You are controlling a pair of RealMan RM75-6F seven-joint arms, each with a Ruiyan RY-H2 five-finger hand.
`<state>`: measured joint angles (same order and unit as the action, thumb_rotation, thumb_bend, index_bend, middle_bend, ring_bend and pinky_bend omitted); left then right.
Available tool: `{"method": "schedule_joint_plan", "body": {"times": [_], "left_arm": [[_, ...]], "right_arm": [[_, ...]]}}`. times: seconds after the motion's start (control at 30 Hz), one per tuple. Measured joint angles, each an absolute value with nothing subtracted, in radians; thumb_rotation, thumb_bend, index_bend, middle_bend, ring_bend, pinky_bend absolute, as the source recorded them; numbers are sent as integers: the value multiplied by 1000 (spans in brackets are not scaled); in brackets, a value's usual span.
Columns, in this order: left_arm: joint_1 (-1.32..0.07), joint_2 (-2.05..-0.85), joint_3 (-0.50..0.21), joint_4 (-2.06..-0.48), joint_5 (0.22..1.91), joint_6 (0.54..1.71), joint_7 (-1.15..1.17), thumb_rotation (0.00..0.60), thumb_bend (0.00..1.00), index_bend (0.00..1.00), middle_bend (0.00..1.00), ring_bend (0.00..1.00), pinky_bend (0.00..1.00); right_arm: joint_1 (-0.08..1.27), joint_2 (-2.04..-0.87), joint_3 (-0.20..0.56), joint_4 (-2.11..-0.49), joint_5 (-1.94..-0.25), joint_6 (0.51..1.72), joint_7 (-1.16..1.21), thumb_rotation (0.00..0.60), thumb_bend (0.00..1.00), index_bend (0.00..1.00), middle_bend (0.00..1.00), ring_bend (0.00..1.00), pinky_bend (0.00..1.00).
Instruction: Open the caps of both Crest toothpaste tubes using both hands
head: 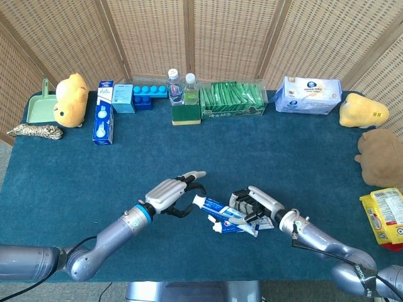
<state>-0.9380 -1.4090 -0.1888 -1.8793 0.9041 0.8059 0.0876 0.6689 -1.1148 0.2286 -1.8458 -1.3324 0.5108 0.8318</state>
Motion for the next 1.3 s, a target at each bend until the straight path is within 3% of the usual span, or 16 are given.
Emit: {"method": "schedule_joint_plan", "body": {"times": [0.2, 0.63, 1.3], "left_arm": [[-939, -1416, -185, -1875, 906, 807, 87, 600, 482, 321, 63, 0, 135], [-938, -1412, -183, -1875, 913, 808, 83, 600, 625, 368, 75, 0, 135], [-937, -1400, -182, -1874, 915, 792, 62, 600, 659, 357, 69, 0, 134]], "right_arm": [[674, -1116, 218, -1853, -1335, 518, 816, 600, 475, 890, 695, 659, 765], [685, -1100, 200, -1868, -1348, 516, 817, 600, 475, 890, 697, 660, 765], [688, -1091, 175, -1858, -1403, 540, 882, 600, 475, 890, 698, 662, 765]]}}
